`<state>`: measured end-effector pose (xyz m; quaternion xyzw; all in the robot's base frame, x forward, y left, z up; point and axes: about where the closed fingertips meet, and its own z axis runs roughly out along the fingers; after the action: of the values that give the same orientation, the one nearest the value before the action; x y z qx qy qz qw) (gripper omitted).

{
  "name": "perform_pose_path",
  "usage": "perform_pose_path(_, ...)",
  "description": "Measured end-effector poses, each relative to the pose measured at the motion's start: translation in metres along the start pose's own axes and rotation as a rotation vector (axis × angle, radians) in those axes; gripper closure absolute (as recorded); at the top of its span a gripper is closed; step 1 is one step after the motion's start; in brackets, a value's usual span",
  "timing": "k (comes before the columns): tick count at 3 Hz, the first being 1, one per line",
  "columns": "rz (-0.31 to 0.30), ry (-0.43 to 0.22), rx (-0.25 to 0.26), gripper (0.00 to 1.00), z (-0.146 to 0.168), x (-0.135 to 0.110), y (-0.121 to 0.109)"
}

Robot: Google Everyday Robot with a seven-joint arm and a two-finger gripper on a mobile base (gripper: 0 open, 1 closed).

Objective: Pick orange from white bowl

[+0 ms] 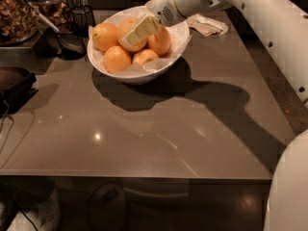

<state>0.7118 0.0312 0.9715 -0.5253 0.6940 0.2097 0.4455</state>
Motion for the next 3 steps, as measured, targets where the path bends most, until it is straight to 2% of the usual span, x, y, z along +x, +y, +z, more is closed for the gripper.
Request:
perform_pose_path(2,0.008,0.002,-0.027,0.23,0.011,0.006,0.003)
perform_pose_path(3,0.010,0.010,-0.058,0.22,0.022,0.011,0.009)
